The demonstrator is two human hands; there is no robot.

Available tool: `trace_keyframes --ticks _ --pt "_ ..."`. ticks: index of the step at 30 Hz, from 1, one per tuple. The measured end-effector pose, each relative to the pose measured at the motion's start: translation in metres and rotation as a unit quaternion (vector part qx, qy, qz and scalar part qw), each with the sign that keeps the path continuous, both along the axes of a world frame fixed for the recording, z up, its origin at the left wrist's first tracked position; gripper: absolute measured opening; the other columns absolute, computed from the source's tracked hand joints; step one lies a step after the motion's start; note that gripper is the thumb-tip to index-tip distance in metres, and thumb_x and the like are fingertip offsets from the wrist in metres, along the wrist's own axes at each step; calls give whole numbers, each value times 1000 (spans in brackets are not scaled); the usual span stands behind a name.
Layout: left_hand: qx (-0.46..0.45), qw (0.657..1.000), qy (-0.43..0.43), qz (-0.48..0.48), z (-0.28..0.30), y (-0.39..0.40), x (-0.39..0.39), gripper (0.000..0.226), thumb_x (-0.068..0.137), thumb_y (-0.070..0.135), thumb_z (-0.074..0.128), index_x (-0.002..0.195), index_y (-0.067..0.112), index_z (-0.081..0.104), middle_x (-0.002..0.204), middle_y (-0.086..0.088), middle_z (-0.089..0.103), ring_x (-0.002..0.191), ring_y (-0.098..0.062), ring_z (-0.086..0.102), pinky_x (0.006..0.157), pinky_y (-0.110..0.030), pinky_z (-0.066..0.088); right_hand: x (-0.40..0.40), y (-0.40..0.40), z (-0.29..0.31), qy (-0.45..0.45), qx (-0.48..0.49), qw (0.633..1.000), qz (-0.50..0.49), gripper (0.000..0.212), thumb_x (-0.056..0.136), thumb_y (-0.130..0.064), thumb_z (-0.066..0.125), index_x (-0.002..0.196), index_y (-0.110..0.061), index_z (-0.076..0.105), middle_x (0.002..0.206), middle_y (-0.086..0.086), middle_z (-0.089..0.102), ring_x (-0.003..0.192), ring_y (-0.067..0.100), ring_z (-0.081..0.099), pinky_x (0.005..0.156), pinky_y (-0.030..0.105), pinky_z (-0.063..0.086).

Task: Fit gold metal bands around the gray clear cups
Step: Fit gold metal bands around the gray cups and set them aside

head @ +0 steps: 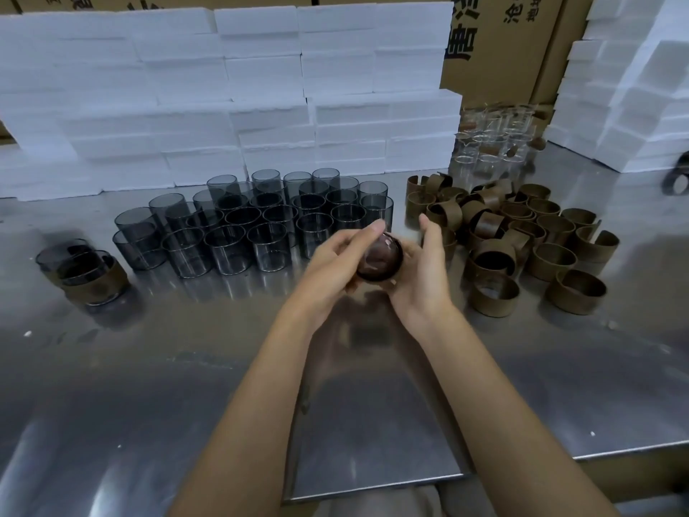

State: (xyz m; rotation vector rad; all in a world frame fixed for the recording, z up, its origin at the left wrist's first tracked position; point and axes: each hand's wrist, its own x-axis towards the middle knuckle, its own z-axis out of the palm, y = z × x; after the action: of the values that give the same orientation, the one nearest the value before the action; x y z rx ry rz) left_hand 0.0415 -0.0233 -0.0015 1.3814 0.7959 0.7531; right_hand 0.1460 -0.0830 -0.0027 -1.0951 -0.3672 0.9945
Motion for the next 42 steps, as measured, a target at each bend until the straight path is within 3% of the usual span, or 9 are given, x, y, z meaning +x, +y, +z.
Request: trace_keyframes --ticks 3,6,8,11,18,23,28,37,42 --pt "-26 999 41 2 2 -13 13 69 74 90 47 99 33 78 105 1 78 106 -18 72 97 -43 55 -1 -1 -3 53 -13 998 -17 50 99 -48 49 113 -4 69 112 20 74 103 33 72 88 42 58" --pt "-24 996 46 74 2 -17 19 67 92 75 33 61 28 69 75 5 75 76 -13 69 70 -31 55 -4 0 -3 83 -23 995 -41 35 99 -40 52 106 -8 64 115 23 72 106 36 70 93 46 57" --pt "-7 992 53 114 1 -17 17 60 92 66 40 53 25 61 64 4 67 63 -14 62 62 -29 51 -5 2 -5 84 -28 995 -47 32 99 -38 53 94 -8 63 98 20 74 95 35 70 93 45 57" --pt "-12 990 48 131 1 -15 14 51 86 65 44 58 25 56 69 0 65 72 -20 60 79 -38 48 -6 3 -6 87 -25 996 -23 31 99 -35 53 80 -12 62 78 11 70 75 26 67 76 37 56" --pt "-101 982 -66 143 -1 -15 10 45 100 36 57 59 18 55 65 -2 61 64 -18 59 77 -33 48 -10 5 -8 45 -11 999 15 30 101 -30 57 117 -7 67 99 12 74 86 24 72 80 37 56" --pt "-115 978 -109 132 -3 -19 15 53 98 24 62 45 24 71 59 4 69 58 -12 69 71 -30 55 -7 5 -13 68 -7 998 3 20 98 -21 60 82 -11 65 62 3 71 56 16 70 62 32 55" --pt "-105 976 -136 137 -2 -18 17 58 99 28 65 41 24 69 53 7 66 54 -8 68 63 -25 56 -7 5 -11 65 12 998 -1 22 96 -23 67 77 -12 62 59 1 68 52 14 68 52 25 53" --pt "-91 976 -141 140 3 -23 16 59 99 30 66 40 21 64 51 3 63 49 -10 64 51 -22 53 -8 4 -7 52 25 998 -5 30 94 -25 70 67 -17 61 56 -1 65 51 13 67 52 25 53" --pt "-31 985 -117 124 8 -22 17 61 98 42 65 43 25 48 48 7 42 49 -11 43 62 -32 41 -2 1 3 19 23 999 15 37 88 -40 74 62 -21 55 73 10 52 69 26 57 77 41 57"
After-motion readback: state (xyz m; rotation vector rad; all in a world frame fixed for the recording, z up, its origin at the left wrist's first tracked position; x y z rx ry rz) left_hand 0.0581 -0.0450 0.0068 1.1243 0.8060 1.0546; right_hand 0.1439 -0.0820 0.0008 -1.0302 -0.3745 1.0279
